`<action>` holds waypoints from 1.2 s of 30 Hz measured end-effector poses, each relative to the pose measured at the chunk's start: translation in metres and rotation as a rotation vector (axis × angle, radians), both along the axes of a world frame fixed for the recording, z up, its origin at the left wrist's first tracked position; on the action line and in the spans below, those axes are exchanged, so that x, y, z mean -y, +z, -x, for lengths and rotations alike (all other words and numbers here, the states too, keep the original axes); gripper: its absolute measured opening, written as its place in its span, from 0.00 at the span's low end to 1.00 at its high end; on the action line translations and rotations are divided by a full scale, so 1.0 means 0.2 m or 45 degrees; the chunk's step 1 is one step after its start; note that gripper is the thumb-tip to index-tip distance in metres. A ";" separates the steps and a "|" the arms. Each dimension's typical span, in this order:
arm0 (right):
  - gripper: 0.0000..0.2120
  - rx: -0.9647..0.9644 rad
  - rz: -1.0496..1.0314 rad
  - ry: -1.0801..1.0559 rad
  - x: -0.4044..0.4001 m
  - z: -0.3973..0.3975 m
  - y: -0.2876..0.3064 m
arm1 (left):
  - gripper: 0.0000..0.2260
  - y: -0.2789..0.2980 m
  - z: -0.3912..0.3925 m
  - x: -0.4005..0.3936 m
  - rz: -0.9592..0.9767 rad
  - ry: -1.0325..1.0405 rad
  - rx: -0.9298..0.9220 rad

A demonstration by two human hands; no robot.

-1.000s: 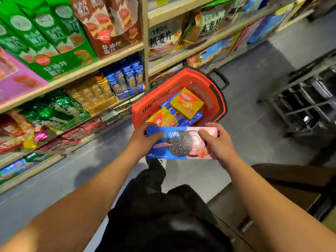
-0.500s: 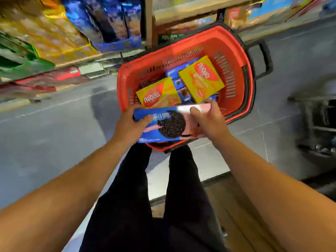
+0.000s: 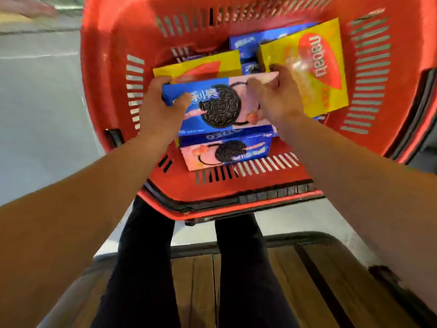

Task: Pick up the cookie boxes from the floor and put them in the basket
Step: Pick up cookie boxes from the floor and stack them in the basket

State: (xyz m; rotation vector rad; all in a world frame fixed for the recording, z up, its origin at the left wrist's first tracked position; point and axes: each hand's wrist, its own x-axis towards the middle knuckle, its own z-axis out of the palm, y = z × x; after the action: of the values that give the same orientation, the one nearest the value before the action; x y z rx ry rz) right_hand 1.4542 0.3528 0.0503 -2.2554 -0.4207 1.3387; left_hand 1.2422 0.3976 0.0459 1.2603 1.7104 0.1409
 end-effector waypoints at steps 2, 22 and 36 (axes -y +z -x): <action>0.25 0.017 0.050 0.083 -0.03 0.00 -0.10 | 0.18 -0.09 0.00 0.03 -0.054 -0.001 -0.053; 0.39 0.466 -0.126 1.400 0.17 0.22 1.19 | 0.25 1.26 0.19 0.18 -0.001 -0.327 -0.214; 0.42 0.692 -0.429 2.121 0.32 0.97 1.90 | 0.37 2.02 0.88 0.89 -0.135 0.152 -0.254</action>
State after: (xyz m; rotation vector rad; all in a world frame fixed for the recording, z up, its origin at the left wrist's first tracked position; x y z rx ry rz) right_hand 1.2606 0.2887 0.4300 -1.6568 -2.8087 0.8987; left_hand 1.0652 0.2206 0.4501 1.2845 1.9730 0.1839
